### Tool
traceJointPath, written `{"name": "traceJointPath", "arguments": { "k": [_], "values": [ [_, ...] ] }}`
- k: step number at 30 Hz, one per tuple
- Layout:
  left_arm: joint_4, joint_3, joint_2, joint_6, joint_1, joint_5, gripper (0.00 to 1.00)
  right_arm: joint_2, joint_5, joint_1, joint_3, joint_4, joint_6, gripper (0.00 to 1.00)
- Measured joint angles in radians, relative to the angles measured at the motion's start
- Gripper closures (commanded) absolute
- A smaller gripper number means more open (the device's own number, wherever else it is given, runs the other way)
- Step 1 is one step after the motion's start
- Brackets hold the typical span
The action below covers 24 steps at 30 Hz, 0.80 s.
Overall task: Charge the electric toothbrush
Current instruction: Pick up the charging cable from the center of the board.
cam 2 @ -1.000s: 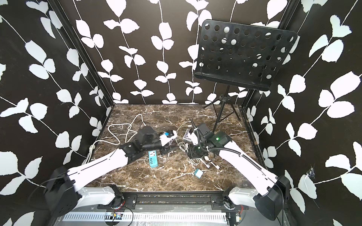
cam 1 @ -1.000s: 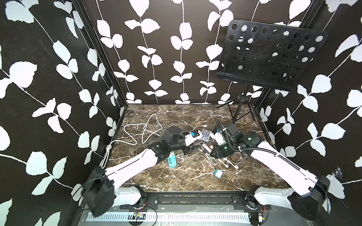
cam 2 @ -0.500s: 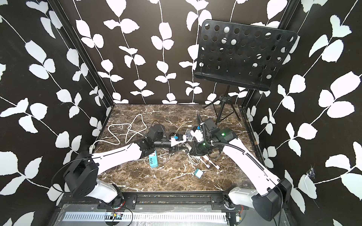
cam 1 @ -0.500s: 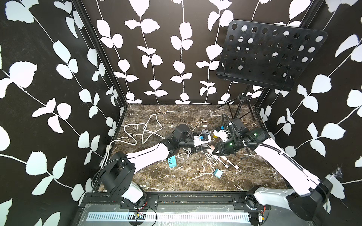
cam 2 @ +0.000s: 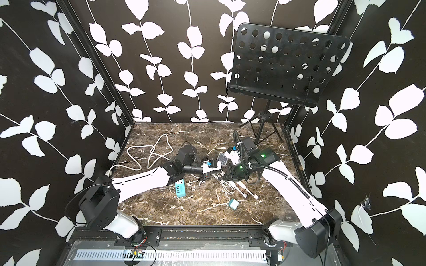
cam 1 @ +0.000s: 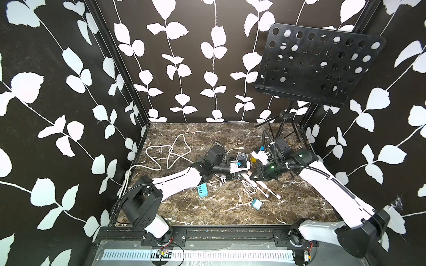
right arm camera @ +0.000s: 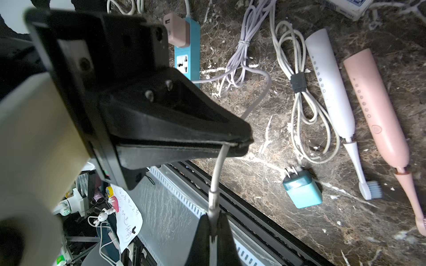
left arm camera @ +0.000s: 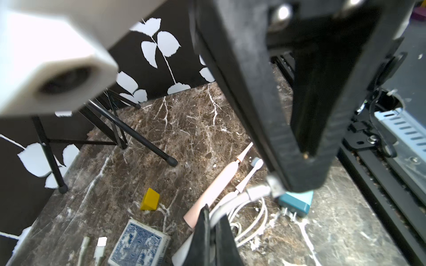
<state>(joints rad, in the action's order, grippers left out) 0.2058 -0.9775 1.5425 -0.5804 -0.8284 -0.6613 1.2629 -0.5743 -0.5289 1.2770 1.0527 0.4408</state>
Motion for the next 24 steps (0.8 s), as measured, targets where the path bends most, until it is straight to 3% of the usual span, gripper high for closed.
{"name": "traceJointPath", "arguments": {
  "k": [1,5,9,14,19,24],
  "values": [
    [-0.003,0.000,-0.001,0.005,0.000,0.006,1.00,0.002,0.004,0.001,0.008,0.004,0.002,0.83],
    [-0.047,0.000,-0.019,0.053,-0.005,0.090,1.00,0.001,0.044,0.006,0.056,-0.027,0.016,0.64],
    [-0.143,-0.005,-0.060,0.162,-0.037,0.273,1.00,-0.054,0.126,0.007,0.035,-0.152,0.076,0.57],
    [-0.326,-0.070,-0.084,0.337,-0.069,0.460,1.00,-0.141,0.202,-0.001,-0.114,-0.373,0.212,0.54],
    [-0.418,-0.087,-0.106,0.474,-0.073,0.529,1.00,-0.119,0.238,-0.017,-0.213,-0.536,0.292,0.58],
    [-0.451,-0.087,-0.129,0.531,-0.073,0.562,1.00,-0.093,0.217,-0.024,-0.279,-0.684,0.351,0.65]
  ]
}}
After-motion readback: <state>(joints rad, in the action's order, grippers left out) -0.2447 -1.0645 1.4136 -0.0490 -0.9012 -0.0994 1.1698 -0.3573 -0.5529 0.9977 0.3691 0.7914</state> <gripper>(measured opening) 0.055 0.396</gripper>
